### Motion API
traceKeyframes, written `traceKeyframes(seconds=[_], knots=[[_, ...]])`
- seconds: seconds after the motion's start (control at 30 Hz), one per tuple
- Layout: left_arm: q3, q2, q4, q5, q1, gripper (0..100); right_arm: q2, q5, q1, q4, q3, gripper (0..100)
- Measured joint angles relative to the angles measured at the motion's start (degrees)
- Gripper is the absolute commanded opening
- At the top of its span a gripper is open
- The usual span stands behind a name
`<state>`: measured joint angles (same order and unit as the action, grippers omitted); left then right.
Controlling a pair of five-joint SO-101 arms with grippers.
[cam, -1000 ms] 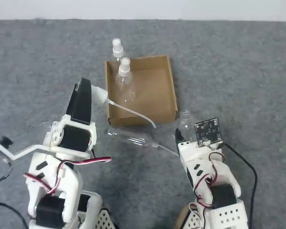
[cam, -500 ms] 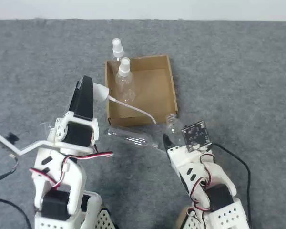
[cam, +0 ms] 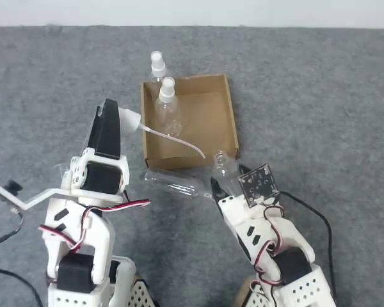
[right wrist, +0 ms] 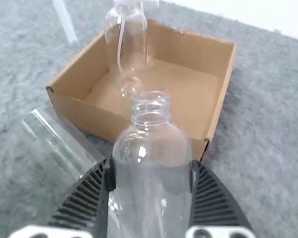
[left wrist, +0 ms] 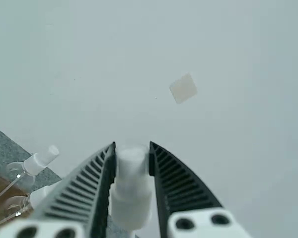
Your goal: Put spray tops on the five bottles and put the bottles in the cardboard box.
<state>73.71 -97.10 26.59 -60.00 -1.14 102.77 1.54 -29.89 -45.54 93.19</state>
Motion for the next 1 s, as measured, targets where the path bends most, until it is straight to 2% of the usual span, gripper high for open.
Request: traceKeyframes(seconds=[0.23,0.4,0.67,1.0], knots=[[0.0,0.0,0.0,0.0,0.0,1,-0.2,7.1,0.1,6.9,1.9,7.6],[0.3,0.1,-1.1,0.0,-0.1,1,-0.1,9.1,0.1,10.2,2.0,7.6],[6.9,0.7,-11.0,0.0,0.2,1,-0.1,9.5,0.1,10.9,2.0,7.6],[8.4,0.8,-12.0,0.9,-3.8,1,-0.1,9.5,0.1,10.9,2.0,7.6]])
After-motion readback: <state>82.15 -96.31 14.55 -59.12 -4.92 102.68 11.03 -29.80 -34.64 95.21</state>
